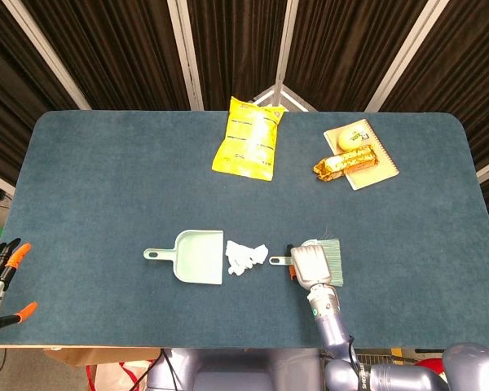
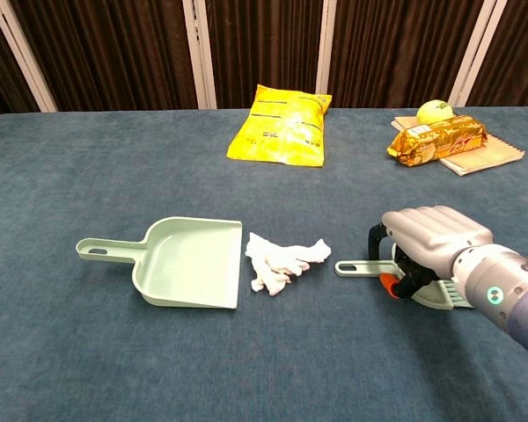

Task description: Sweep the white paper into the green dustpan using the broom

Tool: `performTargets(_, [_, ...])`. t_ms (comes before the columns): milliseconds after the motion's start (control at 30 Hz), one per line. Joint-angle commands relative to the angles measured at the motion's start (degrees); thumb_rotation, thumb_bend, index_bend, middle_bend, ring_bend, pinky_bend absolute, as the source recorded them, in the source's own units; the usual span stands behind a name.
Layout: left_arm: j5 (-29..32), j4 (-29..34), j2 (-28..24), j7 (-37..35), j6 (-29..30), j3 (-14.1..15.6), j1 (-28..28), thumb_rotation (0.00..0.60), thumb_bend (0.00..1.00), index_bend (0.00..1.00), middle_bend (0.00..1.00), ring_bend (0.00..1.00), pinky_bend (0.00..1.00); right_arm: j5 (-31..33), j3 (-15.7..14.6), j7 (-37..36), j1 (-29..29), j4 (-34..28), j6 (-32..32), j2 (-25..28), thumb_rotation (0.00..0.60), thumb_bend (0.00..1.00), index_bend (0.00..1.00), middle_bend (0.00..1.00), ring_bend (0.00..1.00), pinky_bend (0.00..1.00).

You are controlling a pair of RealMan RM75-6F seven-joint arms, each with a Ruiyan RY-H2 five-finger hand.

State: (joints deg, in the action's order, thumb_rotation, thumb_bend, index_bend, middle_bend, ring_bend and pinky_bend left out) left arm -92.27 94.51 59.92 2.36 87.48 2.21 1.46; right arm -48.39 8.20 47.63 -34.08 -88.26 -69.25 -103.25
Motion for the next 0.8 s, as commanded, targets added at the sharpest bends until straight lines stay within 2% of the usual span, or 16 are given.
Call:
performTargets(33, [0.0,0.0,0.0,0.0,0.0,0.0,0.0,0.600,0.00,0.00,0.00,0.00,0.00,-0.6,-0.1,-0.4,0.0,-0.7,-0.1,0.4,0.600,0.51,0.73,0.90,0.92,0.86])
performTargets(600, [0.7,0.7,-0.2,0.8,-0.2,-0.2,-0.1,0.600,0.00,0.00,0.00,0.00,0.00,-4.0,1.6,-1.8,-0.3,-9.8,-2.4,6.0,0.600,0.51,0.77,0.90,0.92,0.86])
performTargets(800, [1.4,2.9,-1.1,3.4,-1.7,-1.1,1.3,0.600,0.00,0.00,0.00,0.00,0.00,-3.9,2.3,-1.9,-0.6,-12.2,-2.8,7.8,0.600,0.51,0.77,0.90,0.92,0.86])
